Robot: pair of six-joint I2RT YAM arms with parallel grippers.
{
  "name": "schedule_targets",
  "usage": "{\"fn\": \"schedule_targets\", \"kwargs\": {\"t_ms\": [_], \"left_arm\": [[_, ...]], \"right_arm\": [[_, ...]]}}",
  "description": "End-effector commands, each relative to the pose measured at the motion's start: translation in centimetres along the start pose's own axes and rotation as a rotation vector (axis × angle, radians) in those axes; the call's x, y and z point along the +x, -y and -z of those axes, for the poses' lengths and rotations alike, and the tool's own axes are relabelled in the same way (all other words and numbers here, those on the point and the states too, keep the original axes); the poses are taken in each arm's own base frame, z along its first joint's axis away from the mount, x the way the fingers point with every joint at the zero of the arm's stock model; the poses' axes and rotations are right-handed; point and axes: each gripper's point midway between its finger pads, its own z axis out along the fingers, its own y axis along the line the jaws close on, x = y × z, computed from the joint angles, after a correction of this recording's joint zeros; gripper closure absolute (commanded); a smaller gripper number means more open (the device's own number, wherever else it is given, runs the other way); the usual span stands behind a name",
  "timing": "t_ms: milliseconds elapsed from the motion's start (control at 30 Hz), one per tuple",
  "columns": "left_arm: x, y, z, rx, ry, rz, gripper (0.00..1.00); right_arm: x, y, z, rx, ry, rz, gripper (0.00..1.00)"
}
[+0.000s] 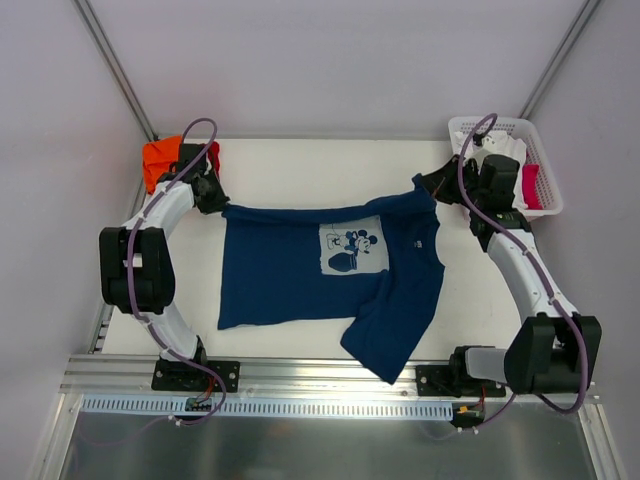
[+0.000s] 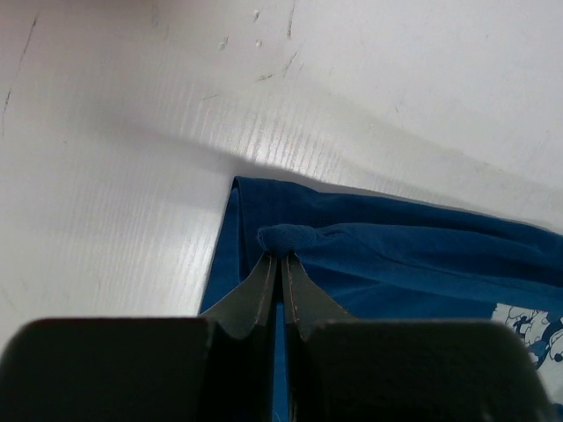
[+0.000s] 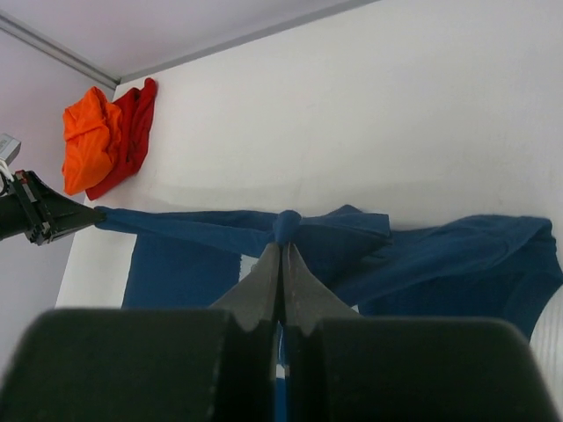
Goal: Fold and stack the t-shirts
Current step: Fold the flattened tshirt in 1/3 of the way
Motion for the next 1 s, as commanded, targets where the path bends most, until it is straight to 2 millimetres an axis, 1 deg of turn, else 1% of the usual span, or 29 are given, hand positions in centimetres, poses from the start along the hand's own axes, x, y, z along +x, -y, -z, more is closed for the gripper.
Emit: {"fn": "schedule_targets", "kwargs": {"t_ms": [0, 33, 67, 100, 133, 167, 200, 233, 267, 300, 367, 400, 467, 500, 567, 600, 667, 733, 867, 967], "left_arm": [[-0.6, 0.3, 1.7, 0.02, 0.05, 0.014, 1.0], [-0.4, 0.2, 1.8, 0.018, 0.049, 0.015, 1.0], [-0.3, 0.2, 2.0, 0.02, 0.051, 0.017, 1.0], [0.3, 0.1, 2.0, 0.019, 0.04, 0.022, 1.0], [0.5, 0.0, 2.1, 0.015, 0.039, 0.023, 1.0], [0.7, 0.1, 2.4, 0.018, 0.042, 0.021, 1.0], [1.3, -0.1, 2.3, 0.013, 0.032, 0.024, 1.0], [1.7, -0.2, 2.4, 0.011, 0.028, 0.025, 1.0], [1.7, -0.2, 2.6, 0.011, 0.033, 0.025, 1.0], [2.5, -0.3, 2.5, 0.008, 0.021, 0.029, 1.0], [3.0, -0.4, 2.8, 0.008, 0.019, 0.031, 1.0], [3.7, -0.7, 2.7, 0.003, 0.007, 0.037, 1.0], [4.2, -0.7, 2.9, 0.004, 0.004, 0.034, 1.0], [4.9, -0.8, 2.7, 0.001, -0.01, 0.038, 1.0], [5.3, -0.7, 2.8, 0.005, -0.013, 0.036, 1.0], [5.9, -0.8, 2.8, 0.002, -0.021, 0.037, 1.0], [6.5, -0.9, 2.7, 0.001, -0.03, 0.036, 1.0], [6.9, -0.9, 2.7, -0.001, -0.036, 0.033, 1.0], [8.3, -1.4, 2.3, -0.019, -0.063, 0.032, 1.0], [8.9, -1.9, 2.0, -0.034, -0.074, 0.035, 1.0]], "right_arm": [[0.0, -1.2, 1.8, -0.001, 0.036, -0.007, 1.0], [1.1, -0.7, 2.0, 0.013, 0.013, -0.026, 1.0], [1.5, -0.5, 2.2, 0.027, 0.011, -0.032, 1.0], [1.6, -0.6, 2.6, 0.03, 0.015, -0.033, 1.0], [2.6, -0.2, 2.8, 0.043, -0.001, -0.043, 1.0], [2.8, 0.0, 3.0, 0.053, 0.003, -0.049, 1.0], [3.5, 0.2, 3.5, 0.066, -0.011, -0.06, 1.0], [4.5, 0.7, 3.7, 0.08, -0.029, -0.073, 1.0], [4.9, 1.0, 3.8, 0.096, -0.032, -0.079, 1.0], [5.2, 1.1, 4.2, 0.105, -0.034, -0.085, 1.0], [6.2, 1.7, 4.5, 0.129, -0.048, -0.098, 1.0], [6.5, 1.9, 4.6, 0.137, -0.052, -0.111, 1.0], [7.1, 2.4, 5.0, 0.16, -0.053, -0.127, 1.0], [7.8, 2.7, 5.1, 0.176, -0.069, -0.142, 1.0], [8.1, 3.0, 5.4, 0.192, -0.061, -0.151, 1.0], [8.7, 3.4, 5.6, 0.21, -0.072, -0.157, 1.0], [9.2, 3.8, 5.9, 0.231, -0.075, -0.167, 1.0], [9.4, 4.0, 6.1, 0.243, -0.078, -0.176, 1.0], [10.4, 4.3, 6.5, 0.27, -0.103, -0.194, 1.0], [11.2, 4.6, 6.9, 0.291, -0.115, -0.205, 1.0]]}}
